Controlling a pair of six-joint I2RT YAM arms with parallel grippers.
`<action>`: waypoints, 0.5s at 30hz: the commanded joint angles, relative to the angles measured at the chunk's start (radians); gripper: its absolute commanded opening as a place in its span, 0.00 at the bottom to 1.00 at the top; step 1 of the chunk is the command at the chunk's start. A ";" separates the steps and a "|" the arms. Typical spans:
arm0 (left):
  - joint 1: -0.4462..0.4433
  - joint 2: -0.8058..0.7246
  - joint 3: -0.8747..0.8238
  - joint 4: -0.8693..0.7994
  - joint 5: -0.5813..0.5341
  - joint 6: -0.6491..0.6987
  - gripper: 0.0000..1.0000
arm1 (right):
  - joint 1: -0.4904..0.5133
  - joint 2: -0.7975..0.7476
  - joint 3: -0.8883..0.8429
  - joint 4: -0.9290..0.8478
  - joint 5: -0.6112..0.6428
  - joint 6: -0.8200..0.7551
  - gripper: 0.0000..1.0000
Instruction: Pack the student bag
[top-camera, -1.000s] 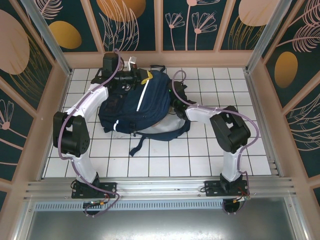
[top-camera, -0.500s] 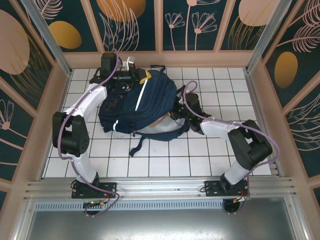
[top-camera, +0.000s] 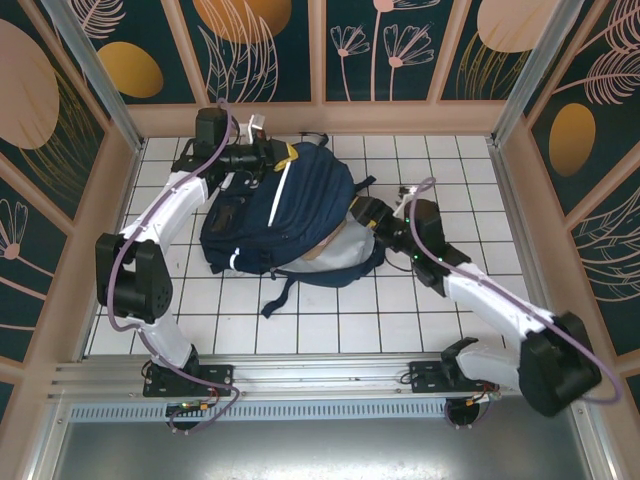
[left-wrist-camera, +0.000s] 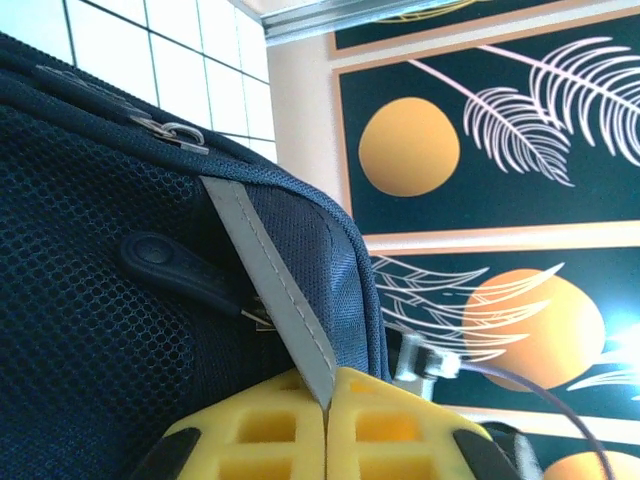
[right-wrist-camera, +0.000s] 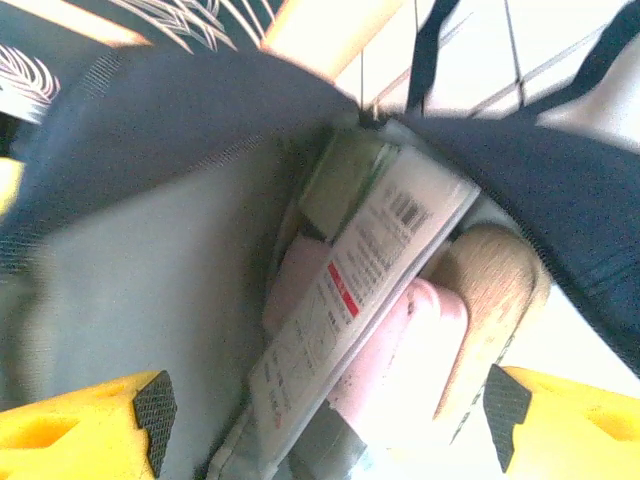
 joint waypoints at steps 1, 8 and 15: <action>-0.034 -0.066 -0.027 0.016 -0.031 0.106 0.15 | -0.007 -0.091 0.022 -0.229 0.188 -0.134 0.81; -0.155 -0.005 -0.094 -0.058 -0.095 0.211 0.38 | -0.010 -0.137 0.013 -0.313 0.220 -0.184 0.80; -0.154 -0.186 0.002 -0.319 -0.512 0.473 0.53 | 0.054 -0.149 0.022 -0.311 0.169 -0.295 0.80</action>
